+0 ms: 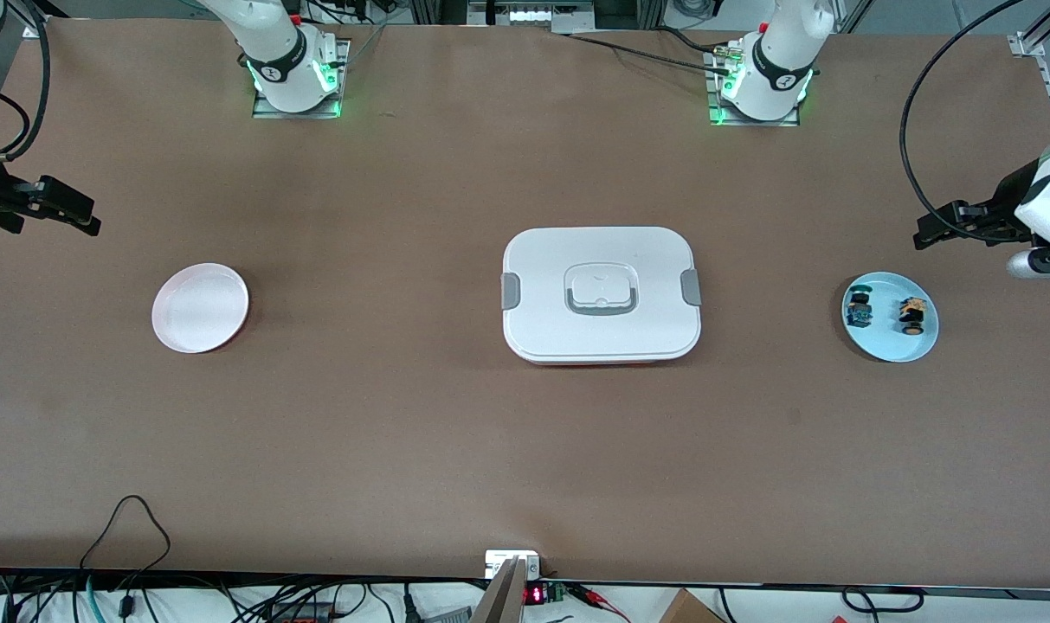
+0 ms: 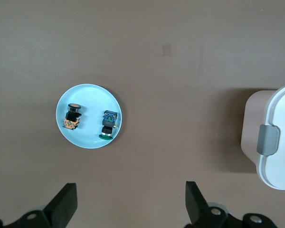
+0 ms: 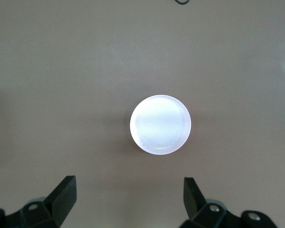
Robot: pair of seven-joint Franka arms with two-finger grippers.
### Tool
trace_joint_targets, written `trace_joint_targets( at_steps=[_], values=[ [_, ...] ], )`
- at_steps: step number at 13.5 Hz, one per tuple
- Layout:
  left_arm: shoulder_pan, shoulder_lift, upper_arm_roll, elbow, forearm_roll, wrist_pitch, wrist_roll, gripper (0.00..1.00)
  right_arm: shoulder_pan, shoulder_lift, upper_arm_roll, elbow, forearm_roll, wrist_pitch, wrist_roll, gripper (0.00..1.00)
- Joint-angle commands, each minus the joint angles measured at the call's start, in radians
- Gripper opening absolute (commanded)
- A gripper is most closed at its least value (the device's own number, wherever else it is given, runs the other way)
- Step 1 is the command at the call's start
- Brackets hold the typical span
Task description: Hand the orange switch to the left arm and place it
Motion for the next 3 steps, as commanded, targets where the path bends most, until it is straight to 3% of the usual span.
trace_joint_targets(
  at_steps=[1,3],
  values=[
    [-0.005,0.011,-0.005,0.021,0.005,-0.007,-0.023,1.0,-0.004,0.007,0.006,0.023,0.011,-0.018,0.001,1.0],
    [-0.007,0.009,-0.005,0.021,0.005,-0.008,-0.035,1.0,-0.004,0.007,0.004,0.023,0.011,-0.019,0.001,1.0]
  ],
)
